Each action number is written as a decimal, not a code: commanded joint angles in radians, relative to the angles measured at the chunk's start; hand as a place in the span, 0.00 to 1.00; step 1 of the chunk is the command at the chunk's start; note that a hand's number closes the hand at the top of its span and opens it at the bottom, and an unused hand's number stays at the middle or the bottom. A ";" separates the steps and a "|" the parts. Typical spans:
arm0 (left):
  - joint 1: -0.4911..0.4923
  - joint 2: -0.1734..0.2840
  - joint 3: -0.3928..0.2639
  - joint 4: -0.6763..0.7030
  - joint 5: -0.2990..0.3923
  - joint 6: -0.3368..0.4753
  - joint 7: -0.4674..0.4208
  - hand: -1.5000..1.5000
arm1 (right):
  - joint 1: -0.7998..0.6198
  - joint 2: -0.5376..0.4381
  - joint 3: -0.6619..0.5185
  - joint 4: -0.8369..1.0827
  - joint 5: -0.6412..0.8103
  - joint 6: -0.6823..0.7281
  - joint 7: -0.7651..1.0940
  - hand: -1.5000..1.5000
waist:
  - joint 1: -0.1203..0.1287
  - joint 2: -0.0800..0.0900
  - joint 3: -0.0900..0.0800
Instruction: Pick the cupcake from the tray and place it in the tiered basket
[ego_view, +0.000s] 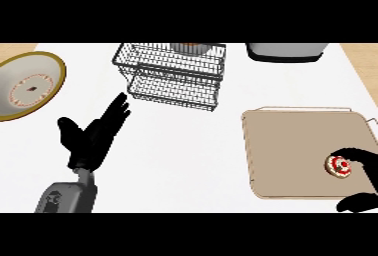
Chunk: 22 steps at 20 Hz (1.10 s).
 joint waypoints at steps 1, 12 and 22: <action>0.017 -0.030 -0.022 0.024 -0.034 0.027 -0.029 0.50 | -0.013 0.052 0.013 0.038 -0.003 -0.058 -0.030 1.00 | 0.006 0.009 0.030; 0.014 -0.007 0.004 -0.009 0.000 0.003 -0.003 0.50 | 0.091 0.283 0.081 -0.124 0.157 -0.070 0.374 1.00 | -0.001 0.010 0.022; 0.036 0.008 0.010 -0.002 -0.008 0.003 -0.001 0.50 | 0.117 0.389 0.170 -0.395 0.164 -0.018 0.719 1.00 | -0.020 -0.013 0.024</action>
